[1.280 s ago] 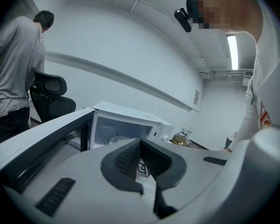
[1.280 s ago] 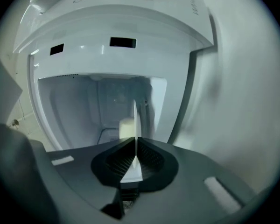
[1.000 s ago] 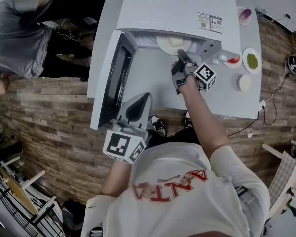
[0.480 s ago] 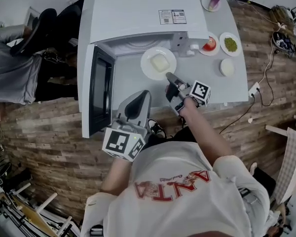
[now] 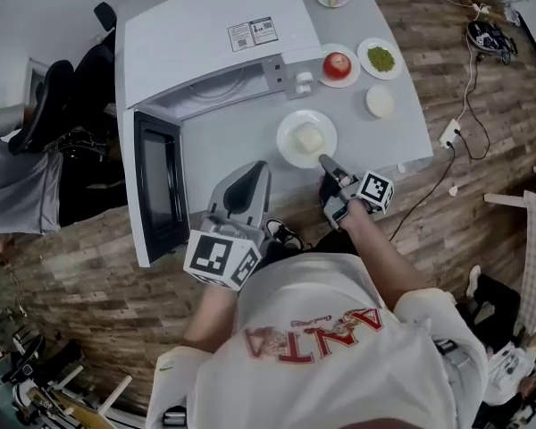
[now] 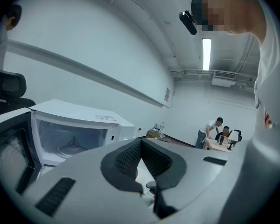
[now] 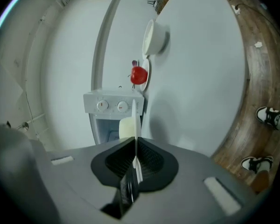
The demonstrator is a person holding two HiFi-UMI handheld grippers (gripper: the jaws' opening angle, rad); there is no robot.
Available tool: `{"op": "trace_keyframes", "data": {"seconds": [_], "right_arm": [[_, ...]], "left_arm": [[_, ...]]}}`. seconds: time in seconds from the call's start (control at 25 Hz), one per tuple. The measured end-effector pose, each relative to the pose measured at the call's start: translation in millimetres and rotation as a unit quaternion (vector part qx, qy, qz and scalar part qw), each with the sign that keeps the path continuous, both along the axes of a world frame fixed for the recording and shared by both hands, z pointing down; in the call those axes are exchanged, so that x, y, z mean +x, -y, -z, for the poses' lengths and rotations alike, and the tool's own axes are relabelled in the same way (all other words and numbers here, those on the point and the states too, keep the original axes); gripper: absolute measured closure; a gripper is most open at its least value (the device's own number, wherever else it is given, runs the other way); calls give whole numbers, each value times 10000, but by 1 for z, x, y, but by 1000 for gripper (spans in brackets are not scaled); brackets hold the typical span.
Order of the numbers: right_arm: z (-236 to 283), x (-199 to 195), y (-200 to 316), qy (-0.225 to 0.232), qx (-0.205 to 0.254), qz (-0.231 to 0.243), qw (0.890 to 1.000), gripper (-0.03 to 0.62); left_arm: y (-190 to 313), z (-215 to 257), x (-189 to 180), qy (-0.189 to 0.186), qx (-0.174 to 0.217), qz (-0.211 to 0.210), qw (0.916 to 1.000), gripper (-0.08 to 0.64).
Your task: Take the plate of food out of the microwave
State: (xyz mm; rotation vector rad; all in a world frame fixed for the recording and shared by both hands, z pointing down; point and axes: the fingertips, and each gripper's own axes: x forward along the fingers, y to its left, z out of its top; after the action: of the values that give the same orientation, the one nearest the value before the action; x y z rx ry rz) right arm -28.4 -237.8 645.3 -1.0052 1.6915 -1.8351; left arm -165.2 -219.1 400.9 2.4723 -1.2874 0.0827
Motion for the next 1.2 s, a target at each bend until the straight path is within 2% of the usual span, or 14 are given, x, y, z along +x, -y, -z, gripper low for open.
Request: {"op": "trace_keyframes", "data": {"seconds": [0.32,0.68,0.88,0.92,1.0,1.04,1.12,1.2], "right_arm": [[-26,72,7,-346,-202,-790,9961,575],[-38,90,14,-422,-531,-1084,9918,575],[-38,93,18,-641,-628,-989,9910,575],[-38,95,19,-691,-639,-954,9910,556],[-39,96,22,-864,-651,-787,9910,477],[-38,95,23,-1023,-635,-631,9907,437],[-37,91,23,-1499,-548,-176,9870,411],[-37,86,20,-2044,-449,407,9770,378]], "left_arm": [[1,-11,26,70,-122,-341,9993,554],[6,-11,34,93,-143,-433,9989,554],[5,-16,28,120,-169,-369,9991,554],[4,-17,27,124,-183,-355,9991,554],[3,-18,26,131,-207,-333,9991,554],[3,-17,25,135,-211,-325,9992,554],[2,-16,25,138,-202,-311,9992,554],[1,-14,26,142,-185,-296,9993,554]]}}
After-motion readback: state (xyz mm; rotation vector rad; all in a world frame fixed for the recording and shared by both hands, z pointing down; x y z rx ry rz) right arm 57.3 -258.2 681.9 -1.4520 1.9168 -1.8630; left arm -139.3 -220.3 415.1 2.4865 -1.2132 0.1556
